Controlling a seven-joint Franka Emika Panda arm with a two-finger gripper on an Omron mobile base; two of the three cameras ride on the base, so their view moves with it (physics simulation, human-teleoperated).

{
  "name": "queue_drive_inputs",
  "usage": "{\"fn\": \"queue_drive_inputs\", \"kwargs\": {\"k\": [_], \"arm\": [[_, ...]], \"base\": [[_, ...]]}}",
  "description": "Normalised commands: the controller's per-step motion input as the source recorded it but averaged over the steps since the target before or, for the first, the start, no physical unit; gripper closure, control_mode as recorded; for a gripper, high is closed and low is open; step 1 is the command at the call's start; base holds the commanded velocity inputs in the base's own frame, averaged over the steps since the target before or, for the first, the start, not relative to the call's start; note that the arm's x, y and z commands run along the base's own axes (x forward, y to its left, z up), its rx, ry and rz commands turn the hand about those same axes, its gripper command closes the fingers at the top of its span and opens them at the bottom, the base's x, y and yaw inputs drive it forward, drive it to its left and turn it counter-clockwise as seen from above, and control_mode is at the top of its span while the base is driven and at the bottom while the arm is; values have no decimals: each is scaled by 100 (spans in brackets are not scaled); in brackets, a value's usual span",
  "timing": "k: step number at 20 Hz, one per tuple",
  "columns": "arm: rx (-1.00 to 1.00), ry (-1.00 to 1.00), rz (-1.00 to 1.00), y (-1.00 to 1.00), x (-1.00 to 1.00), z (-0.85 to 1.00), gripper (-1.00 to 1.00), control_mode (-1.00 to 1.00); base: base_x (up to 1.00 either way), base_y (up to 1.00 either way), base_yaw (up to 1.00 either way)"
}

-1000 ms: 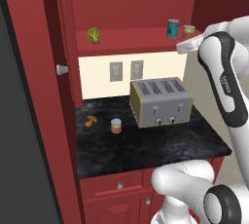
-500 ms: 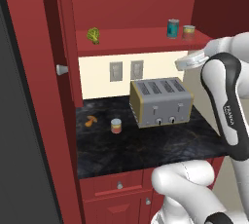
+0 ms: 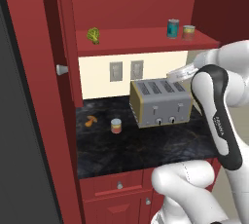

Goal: Pick the cans from the counter and place them in their designated side in the cabinet.

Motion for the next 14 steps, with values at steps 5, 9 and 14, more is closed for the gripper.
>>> {"fn": "queue_drive_inputs", "kwargs": {"k": [5, 9, 14], "arm": [[2, 21, 0, 18, -7, -16, -100, -100], [1, 9, 0, 22, -12, -8, -100, -100], [0, 8, -7, 23, -13, -10, -100, -100]], "base": [[0, 0, 0], [0, 0, 0], [0, 0, 0]]}}
